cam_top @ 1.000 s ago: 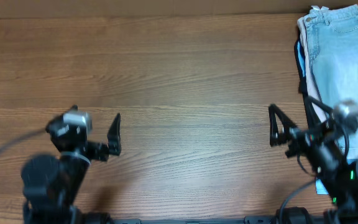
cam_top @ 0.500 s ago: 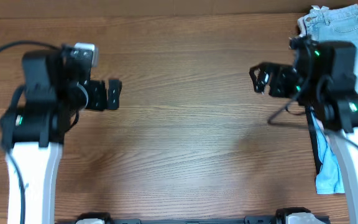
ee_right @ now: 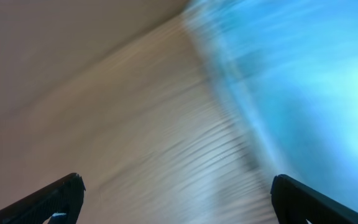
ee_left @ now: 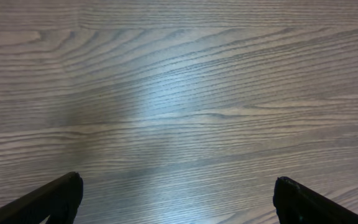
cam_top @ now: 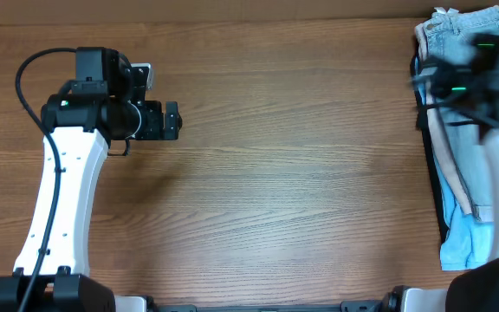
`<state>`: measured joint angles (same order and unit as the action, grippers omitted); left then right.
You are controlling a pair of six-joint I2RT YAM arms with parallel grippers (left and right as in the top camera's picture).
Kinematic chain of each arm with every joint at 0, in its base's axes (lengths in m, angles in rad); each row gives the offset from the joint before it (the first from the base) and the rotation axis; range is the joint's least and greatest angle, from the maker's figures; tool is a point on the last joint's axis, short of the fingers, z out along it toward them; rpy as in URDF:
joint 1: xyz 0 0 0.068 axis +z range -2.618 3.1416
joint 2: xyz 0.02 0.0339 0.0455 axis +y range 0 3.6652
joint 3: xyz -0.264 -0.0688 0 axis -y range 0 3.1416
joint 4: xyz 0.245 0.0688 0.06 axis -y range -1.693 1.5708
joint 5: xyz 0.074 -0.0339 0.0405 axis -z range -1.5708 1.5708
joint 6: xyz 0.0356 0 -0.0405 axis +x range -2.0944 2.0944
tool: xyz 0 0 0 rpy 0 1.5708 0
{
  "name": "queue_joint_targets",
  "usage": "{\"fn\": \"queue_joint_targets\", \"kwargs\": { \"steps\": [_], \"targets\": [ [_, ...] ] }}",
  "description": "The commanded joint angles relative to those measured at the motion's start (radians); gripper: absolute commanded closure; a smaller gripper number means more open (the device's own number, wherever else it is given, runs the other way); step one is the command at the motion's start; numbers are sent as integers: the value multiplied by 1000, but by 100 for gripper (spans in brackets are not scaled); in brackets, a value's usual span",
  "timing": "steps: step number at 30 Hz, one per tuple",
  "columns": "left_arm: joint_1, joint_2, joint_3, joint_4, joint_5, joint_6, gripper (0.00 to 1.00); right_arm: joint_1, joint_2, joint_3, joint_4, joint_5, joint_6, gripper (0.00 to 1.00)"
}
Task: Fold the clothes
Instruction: 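Raise both arms and move the right gripper to the clothes stack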
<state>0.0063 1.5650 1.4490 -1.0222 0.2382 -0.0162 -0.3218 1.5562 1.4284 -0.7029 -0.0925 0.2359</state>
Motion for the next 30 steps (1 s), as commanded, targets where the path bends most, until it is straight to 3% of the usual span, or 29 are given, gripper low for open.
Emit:
{"fn": "queue_joint_targets", "kwargs": {
  "steps": [1, 8, 17, 25, 30],
  "targets": [
    [-7, 20, 24, 9, 32, -32, 0, -188, 50, 24, 42, 23, 74, 0],
    [-7, 23, 24, 25, 32, -28, 0, -409, 217, 24, 149, 48, 63, 0],
    [-7, 23, 24, 2, 14, -5, 0, -560, 405, 24, 206, 46, -244, 1],
    [-7, 23, 24, 6, 11, -5, 0, -573, 464, 23, 219, 48, -323, 15],
    [-7, 23, 24, 2, -18, -6, 0, -573, 490, 18, 201, 73, -323, 32]
  ]
}}
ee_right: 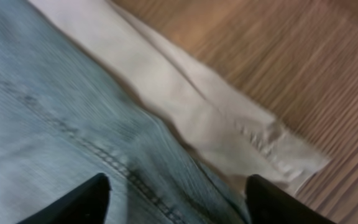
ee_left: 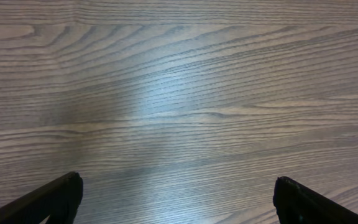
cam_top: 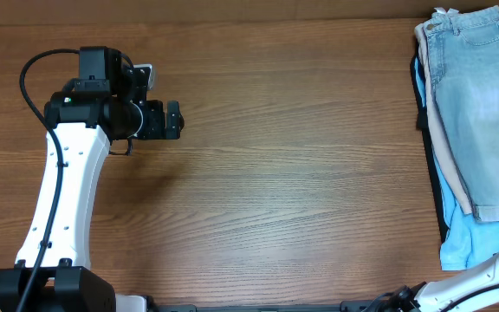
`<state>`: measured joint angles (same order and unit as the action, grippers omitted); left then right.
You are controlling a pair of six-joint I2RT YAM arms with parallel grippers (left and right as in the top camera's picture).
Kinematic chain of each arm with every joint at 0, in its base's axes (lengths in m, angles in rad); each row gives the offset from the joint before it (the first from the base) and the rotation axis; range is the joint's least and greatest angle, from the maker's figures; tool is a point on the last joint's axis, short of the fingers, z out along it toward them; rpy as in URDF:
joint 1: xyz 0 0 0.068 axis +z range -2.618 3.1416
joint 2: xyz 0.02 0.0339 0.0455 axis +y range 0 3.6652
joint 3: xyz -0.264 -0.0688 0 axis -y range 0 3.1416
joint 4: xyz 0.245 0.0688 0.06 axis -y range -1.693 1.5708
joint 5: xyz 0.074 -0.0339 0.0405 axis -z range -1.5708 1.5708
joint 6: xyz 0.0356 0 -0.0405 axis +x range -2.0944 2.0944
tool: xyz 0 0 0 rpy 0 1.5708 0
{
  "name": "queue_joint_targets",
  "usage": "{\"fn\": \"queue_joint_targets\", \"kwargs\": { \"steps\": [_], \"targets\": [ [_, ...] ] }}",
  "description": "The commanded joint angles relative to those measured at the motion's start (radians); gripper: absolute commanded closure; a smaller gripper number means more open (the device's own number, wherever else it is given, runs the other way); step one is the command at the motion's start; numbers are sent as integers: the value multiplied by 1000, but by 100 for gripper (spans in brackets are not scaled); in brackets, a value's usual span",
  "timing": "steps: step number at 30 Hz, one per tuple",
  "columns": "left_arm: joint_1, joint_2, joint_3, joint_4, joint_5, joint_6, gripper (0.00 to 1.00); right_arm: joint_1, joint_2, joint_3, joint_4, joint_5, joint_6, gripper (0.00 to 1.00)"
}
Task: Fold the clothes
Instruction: 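Raise both arms and move the right gripper to the clothes stack, then grasp the top denim shorts with the right gripper and pull left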
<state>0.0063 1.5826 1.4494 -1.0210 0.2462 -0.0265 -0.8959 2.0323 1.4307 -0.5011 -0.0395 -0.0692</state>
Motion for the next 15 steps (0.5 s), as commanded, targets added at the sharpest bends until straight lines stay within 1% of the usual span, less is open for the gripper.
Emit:
{"fn": "queue_joint_targets", "kwargs": {
  "steps": [1, 3, 4, 5, 6, 9, 10, 11, 15],
  "targets": [
    [-7, 6, 24, 0, -28, 5, 0, 0, 14, 16, -2, 20, -18, 34],
    [-7, 6, 24, 1, -32, 5, 0, 1, 14, 16, -5, 20, -18, 39],
    [-6, 6, 24, 1, -34, 5, 0, 1, 14, 16, -10, 20, -17, 44],
    [-6, 6, 24, 1, -37, 5, 0, 1, 14, 16, -14, 20, -17, 49],
    [-6, 6, 24, 1, -37, 5, 0, 0, 14, 16, -20, 20, -18, 57],
    [-7, 6, 24, 1, -40, 5, 0, 0, 14, 16, -28, 21, -18, 73],
    [-6, 6, 24, 1, -40, 5, 0, -1, 14, 16, -32, 21, -17, 81],
    [-6, 6, 24, 1, -40, 5, 0, -1, 14, 16, -36, 20, -17, 86],
    [-7, 6, 24, 2, -40, 5, 1, -1, 14, 16, -56, 20, -17, 93]
  ]
}}
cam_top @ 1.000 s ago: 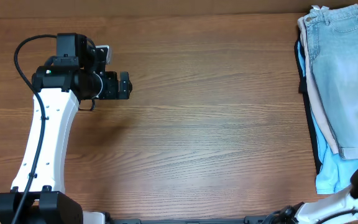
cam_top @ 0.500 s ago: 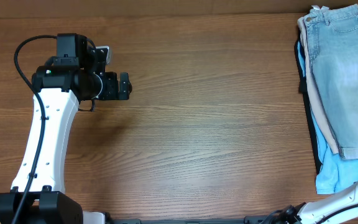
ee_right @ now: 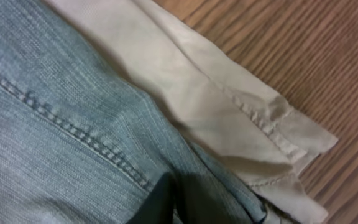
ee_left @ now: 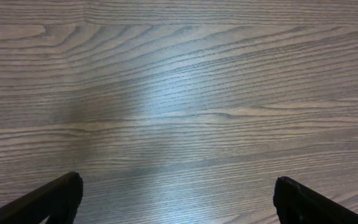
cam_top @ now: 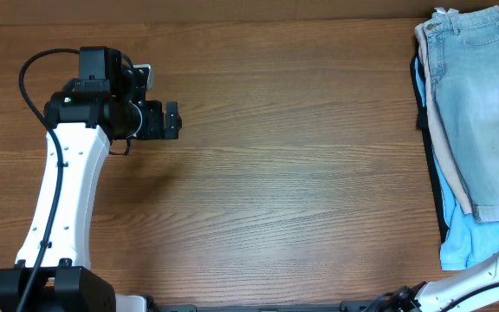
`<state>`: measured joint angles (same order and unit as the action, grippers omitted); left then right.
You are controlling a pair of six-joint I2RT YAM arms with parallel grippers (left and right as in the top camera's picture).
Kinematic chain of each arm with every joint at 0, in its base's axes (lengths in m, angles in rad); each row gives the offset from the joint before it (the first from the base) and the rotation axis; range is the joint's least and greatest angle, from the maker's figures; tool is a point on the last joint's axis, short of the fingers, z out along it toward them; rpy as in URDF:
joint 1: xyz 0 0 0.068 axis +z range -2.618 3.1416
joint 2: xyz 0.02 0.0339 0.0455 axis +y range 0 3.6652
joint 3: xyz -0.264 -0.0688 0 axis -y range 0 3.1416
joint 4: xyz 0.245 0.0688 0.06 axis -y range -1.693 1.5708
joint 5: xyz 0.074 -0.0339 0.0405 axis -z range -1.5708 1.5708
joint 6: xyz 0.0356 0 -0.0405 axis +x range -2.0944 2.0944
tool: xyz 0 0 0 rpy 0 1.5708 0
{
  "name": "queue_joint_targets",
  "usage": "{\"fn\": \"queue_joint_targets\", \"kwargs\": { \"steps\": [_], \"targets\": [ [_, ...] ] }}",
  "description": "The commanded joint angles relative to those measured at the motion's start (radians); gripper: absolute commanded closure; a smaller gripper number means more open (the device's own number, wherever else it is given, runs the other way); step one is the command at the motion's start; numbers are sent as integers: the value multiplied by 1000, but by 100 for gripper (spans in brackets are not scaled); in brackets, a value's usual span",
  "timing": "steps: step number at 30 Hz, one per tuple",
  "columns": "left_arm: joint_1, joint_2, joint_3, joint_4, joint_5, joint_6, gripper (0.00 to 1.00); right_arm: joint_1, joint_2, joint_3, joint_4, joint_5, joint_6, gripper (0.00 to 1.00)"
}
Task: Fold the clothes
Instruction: 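Grasp the top denim shorts with the right gripper and pull left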
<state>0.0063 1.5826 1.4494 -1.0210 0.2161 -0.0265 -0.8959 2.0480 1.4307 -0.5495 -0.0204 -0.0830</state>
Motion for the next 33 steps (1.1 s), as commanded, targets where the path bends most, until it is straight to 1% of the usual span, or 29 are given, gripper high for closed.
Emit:
{"fn": "queue_joint_targets", "kwargs": {
  "steps": [1, 3, 7, 9, 12, 16, 18, 20, 21, 24, 26, 29, 31, 33],
  "targets": [
    [-7, 6, 24, 2, -10, 5, 2, -1, -2, 16, -15, 1, -3, 94],
    [-7, 6, 24, 3, -10, 5, 4, -1, -2, 16, -27, 1, -3, 96],
    [-6, 6, 24, 6, -10, 5, 10, 0, -3, 16, -48, 1, 2, 96],
    [-7, 6, 24, 8, -10, 5, 12, 0, -9, 20, -51, -13, 33, 96],
    [-7, 6, 24, 13, -19, 5, 15, 0, -37, 32, -51, -125, 116, 96],
    [-6, 6, 24, 33, -33, 5, 17, 0, -101, 32, -66, -284, 165, 96],
    [-6, 6, 24, 40, -33, 5, 18, 0, -134, 32, -85, -335, 166, 96],
    [-6, 6, 24, 46, -40, 4, 25, 0, -184, 32, -128, -406, 158, 96],
    [-6, 6, 24, 45, -43, 5, 27, 0, -200, 33, -146, -424, 158, 96],
    [-6, 6, 24, 44, -90, 4, 30, 9, -290, 33, -262, -536, 127, 96],
    [-6, 6, 24, 47, -94, 5, 30, 27, -323, 33, -311, -550, 111, 96],
    [-6, 6, 24, 59, -93, 4, 31, 91, -371, 33, -398, -545, 55, 96],
    [-6, 6, 24, 72, -93, 4, 31, 147, -387, 33, -432, -493, 49, 96],
    [-6, 6, 24, 80, -93, 4, 31, 203, -388, 33, -449, -488, 53, 96]
  ]
}}
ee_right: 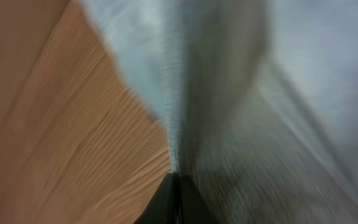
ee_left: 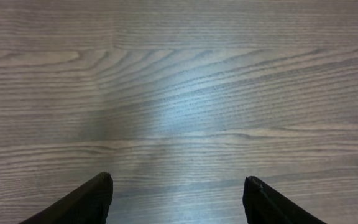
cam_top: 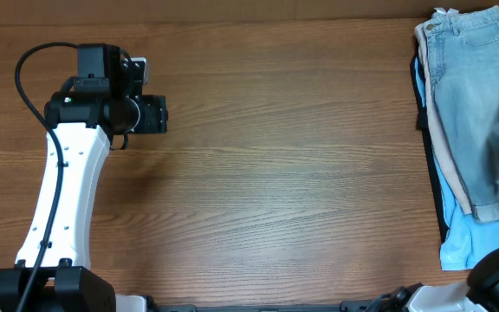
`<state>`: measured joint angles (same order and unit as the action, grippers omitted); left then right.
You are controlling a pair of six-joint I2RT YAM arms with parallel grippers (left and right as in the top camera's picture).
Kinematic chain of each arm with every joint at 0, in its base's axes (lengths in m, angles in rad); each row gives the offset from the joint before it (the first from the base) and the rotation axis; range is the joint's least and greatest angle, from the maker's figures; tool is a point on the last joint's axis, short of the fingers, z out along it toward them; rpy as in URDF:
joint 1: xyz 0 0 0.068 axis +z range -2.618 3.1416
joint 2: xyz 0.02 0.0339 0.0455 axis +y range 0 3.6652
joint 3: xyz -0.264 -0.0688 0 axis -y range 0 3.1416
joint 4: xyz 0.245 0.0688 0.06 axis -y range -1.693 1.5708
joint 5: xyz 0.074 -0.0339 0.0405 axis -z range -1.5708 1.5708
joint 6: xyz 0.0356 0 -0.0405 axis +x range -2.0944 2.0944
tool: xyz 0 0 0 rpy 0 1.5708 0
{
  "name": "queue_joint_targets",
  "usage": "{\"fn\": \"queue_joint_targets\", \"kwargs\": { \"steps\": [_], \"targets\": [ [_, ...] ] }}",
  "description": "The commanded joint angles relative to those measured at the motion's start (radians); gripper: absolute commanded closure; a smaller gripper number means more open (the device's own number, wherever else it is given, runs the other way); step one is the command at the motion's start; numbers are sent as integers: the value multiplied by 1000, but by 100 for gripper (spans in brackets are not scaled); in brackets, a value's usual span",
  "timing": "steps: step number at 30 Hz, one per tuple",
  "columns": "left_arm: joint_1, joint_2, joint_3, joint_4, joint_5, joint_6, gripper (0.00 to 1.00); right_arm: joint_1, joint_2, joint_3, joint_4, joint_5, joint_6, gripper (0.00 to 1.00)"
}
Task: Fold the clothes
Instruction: 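Grasp the top denim shorts with the right gripper and pull left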
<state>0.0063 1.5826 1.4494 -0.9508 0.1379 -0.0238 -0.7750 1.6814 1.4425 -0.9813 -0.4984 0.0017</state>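
A pile of clothes lies at the table's right edge. Pale denim shorts (cam_top: 470,95) are on top, over a beige garment (cam_top: 445,152) and a light blue one (cam_top: 460,241). My right gripper is a dark blur over the lower part of the shorts. In the right wrist view the right gripper (ee_right: 175,185) is shut on a fold of the denim (ee_right: 229,93), which runs up from the jaws, blurred. My left gripper (cam_top: 156,114) is at the far left. In the left wrist view the left gripper (ee_left: 178,193) is open over bare wood.
The wooden table (cam_top: 293,165) spreads between the two arms. A dark strip (cam_top: 424,113) of cloth shows along the left side of the pile. The white left arm (cam_top: 59,199) runs from the front edge to the left gripper.
The right gripper is now pinched shut on the denim and shows at the overhead view's right edge, with its view blurred. The left gripper's fingers stand closer together, still open, and it sits slightly farther left.
The right arm was over the top of the pile, its view blurred. Then its open fingers were over the shorts' hem and the beige cloth. Then they were nearly together on the denim. Now they are shut on it. The left arm stayed at the left.
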Motion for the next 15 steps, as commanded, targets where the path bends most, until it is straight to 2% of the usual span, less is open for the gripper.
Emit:
{"fn": "queue_joint_targets", "kwargs": {
  "steps": [1, 7, 12, 15],
  "targets": [
    [-6, 6, 24, 11, -16, 2, 31, 113, -21, 21, -30, -18, -32, 96],
    [-6, 6, 24, 11, -18, 1, 32, 387, -21, 17, -103, 4, -33, 96],
    [-6, 6, 24, 8, -18, 2, 32, 683, -21, 17, -111, 9, 4, 96],
    [-5, 6, 24, 9, -18, 2, 29, 870, -19, 17, -105, 39, 52, 96]
  ]
}}
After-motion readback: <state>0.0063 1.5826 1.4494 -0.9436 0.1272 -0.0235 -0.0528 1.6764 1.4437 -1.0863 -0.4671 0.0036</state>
